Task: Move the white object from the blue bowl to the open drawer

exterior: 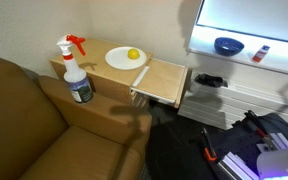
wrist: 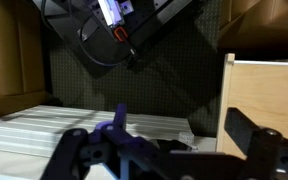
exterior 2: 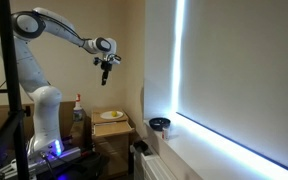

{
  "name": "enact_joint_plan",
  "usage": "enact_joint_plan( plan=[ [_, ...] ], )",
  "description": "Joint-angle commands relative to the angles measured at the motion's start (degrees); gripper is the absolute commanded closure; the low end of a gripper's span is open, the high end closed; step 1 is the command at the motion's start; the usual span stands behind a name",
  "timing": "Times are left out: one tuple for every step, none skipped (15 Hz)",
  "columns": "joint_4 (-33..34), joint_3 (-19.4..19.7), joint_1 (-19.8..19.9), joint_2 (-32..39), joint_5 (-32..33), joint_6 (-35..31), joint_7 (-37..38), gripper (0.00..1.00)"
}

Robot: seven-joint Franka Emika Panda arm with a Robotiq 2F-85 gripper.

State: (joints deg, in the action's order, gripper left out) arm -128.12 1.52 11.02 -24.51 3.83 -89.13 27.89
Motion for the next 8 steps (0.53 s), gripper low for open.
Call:
enact_joint_plan(
  plan=[
    [-1.4, -1.7, 0.4, 2.5, 2.8, -3.5, 4.9, 0.0],
    [-1.1, -1.6, 1.3, 4.3, 3.5, -6.2, 8.7, 0.0],
    [-0.5, -0.7, 1.9, 6.6, 3.5, -8.9, 11.5, 0.0],
    [0.4, 0.1, 2.3, 8.5, 3.9, -10.5, 14.1, 0.0],
    [1.5, 1.2, 2.8, 10.7, 4.1, -12.6, 16.2, 0.0],
    [2.6, 2.3, 3.4, 13.1, 4.1, -14.7, 18.2, 0.0],
    [3.7, 3.5, 3.8, 15.2, 3.9, -16.7, 20.2, 0.0],
    [5.4, 4.6, 4.1, 17.5, 3.2, -17.7, 22.1, 0.0]
  ],
)
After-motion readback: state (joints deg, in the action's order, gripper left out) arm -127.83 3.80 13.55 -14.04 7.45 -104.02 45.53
